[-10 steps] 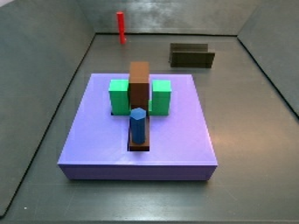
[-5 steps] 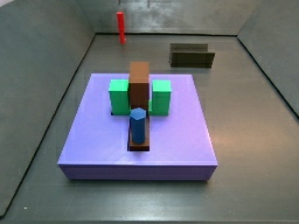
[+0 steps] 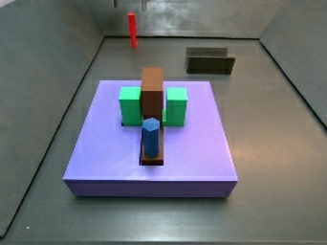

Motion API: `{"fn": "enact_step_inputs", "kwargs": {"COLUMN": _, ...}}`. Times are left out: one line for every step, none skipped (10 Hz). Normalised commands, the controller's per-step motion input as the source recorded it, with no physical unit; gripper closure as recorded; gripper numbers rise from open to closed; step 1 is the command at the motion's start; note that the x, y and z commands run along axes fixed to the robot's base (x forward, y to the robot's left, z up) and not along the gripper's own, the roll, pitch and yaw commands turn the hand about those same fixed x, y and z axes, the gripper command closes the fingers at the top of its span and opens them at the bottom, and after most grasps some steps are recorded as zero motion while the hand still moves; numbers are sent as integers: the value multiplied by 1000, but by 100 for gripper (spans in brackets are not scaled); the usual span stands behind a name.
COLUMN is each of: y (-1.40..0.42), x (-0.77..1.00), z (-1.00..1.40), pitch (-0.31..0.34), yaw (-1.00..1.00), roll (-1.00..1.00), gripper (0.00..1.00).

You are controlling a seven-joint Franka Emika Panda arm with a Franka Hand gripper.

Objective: Pick up the red object. Move up. Move to above the board. Insert the red object.
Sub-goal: Pick up the red object.

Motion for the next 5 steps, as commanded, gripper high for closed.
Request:
{"fn": "enact_step_inputs", "kwargs": {"y": 346, "x": 0, "z": -140, "pitch": -71, "yaw": 0, "roll": -41, "gripper": 0}}
{"fn": "enact_step_inputs", "kwargs": {"y": 283, "x": 0, "z": -189, "pitch": -36, "yaw": 0, "roll": -11, "gripper": 0}}
{"fn": "enact_step_inputs", "kwargs": {"y": 280, "x": 0, "z": -286, "pitch": -33, "yaw": 34, "roll": 0, "gripper": 0}}
{"fn": "enact_step_inputs", "kwargs": {"y": 249, "x": 0, "z": -274, "pitch": -30, "yaw": 49, "roll": 0, "gripper": 0}}
{"fn": "enact_step_inputs", "kwargs": {"y": 220, "x": 0, "z": -231, "pitch": -34, "yaw": 23, "roll": -1, "gripper": 0}}
